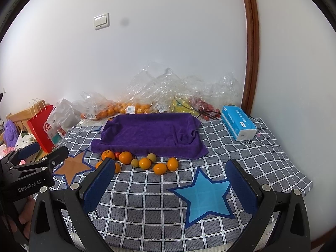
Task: Organize fruits
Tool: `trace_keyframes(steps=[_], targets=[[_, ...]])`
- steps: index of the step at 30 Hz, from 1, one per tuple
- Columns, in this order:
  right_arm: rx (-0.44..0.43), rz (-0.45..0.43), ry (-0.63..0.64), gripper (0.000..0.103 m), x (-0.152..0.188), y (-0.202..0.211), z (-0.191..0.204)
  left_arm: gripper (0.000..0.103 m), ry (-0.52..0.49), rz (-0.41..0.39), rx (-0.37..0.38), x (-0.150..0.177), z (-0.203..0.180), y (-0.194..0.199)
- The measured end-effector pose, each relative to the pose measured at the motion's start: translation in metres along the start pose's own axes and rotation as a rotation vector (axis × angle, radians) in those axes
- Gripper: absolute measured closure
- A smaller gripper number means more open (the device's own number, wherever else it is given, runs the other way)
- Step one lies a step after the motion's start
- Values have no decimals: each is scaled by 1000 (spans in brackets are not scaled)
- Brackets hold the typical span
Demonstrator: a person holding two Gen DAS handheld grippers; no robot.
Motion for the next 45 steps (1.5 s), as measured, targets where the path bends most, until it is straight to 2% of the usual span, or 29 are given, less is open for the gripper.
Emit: trace_keyframes(steps=[16,26,37,45], targets=[[2,-1,5,0,-1,1,2,0,4,5,4,-4,-5,2],[3,4,-5,0,-2,-2,4,0,15,21,11,-2,5,-2],[62,34,50,0,0,-35,11,0,47,65,3,3,27,-25],[23,66,77,0,9,-68,21,0,20,77,-24,7,42,-51]])
Point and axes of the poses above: each gripper's, at about its wrist camera, not at the fingertips, and y roughly against the way its jaws point, z to its left, x to its underside, the point moved 9 cm from there along -y, roughly the way its jaws point, and after that the axes turned 4 degrees about x, right-handed, at the moved point
